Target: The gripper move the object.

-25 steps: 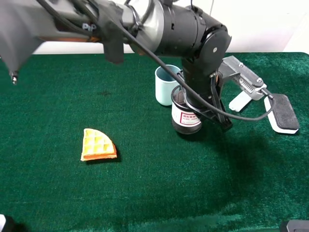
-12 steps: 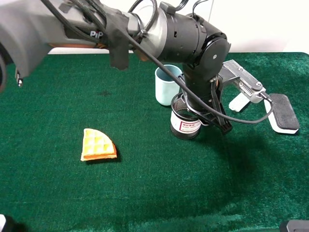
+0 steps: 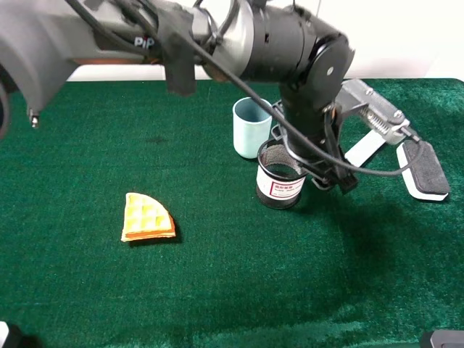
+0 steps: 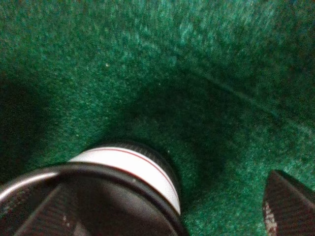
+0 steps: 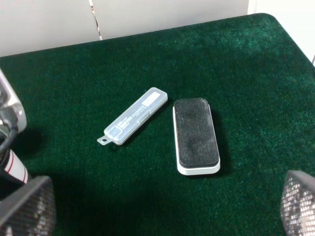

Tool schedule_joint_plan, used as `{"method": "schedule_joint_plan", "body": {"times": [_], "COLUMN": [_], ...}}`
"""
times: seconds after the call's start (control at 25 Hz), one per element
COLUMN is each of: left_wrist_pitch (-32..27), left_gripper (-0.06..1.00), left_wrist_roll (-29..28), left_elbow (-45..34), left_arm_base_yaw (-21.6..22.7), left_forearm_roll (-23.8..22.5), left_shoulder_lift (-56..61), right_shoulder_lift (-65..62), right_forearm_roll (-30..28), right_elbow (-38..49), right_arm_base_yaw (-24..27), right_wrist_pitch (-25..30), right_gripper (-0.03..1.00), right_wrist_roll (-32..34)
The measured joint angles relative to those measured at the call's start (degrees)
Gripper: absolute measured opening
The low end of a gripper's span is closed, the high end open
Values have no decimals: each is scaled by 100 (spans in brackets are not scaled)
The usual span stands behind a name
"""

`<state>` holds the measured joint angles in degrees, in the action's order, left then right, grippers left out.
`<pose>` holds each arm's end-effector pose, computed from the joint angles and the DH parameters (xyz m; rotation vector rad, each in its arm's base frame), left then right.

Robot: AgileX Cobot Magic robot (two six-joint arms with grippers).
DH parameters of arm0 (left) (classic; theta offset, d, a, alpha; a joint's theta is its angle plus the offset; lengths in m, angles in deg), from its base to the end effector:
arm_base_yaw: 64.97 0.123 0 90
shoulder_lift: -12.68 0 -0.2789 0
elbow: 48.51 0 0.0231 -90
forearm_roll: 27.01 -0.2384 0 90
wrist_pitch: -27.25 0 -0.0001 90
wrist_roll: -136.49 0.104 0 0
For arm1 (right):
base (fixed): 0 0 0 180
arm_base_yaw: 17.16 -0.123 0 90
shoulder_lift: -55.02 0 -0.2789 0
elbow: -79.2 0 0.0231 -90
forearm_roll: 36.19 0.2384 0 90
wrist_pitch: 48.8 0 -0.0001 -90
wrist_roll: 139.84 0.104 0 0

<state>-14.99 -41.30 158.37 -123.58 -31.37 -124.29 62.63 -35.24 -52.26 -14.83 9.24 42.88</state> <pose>0.2566 -0.4104 0.1612 1.4049 2.2780 -0.2347 0.0036 0.0013 0.2692 0.0875 1.9910 0.0241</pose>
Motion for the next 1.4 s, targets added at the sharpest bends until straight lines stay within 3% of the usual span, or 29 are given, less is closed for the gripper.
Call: {"method": "schedule_joint_plan", "body": {"times": [0.52,0.84,1.12,1.4], "left_wrist_pitch": [-2359,-2430,-2439,-2439], "left_gripper": [78,93,95,95], "left_wrist_roll": [0,-11,-130,-304], "left_elbow": [1772,2330,2320,1386], "left_arm_base_yaw": [0,0,24,186], "left_forearm_roll": [0,0,-23,-36], "left_shoulder_lift": [0,199,772,1668], "right_shoulder_lift": [0,0,0,0], "right_forearm_roll": [0,5,5,5], "right_elbow": [0,0,0,0], "right_arm_base_yaw": [0,0,0,0], "right_wrist_pitch": [0,0,0,0], "right_gripper": [70,70,70,70], "right_wrist_roll": [0,0,0,0]}}
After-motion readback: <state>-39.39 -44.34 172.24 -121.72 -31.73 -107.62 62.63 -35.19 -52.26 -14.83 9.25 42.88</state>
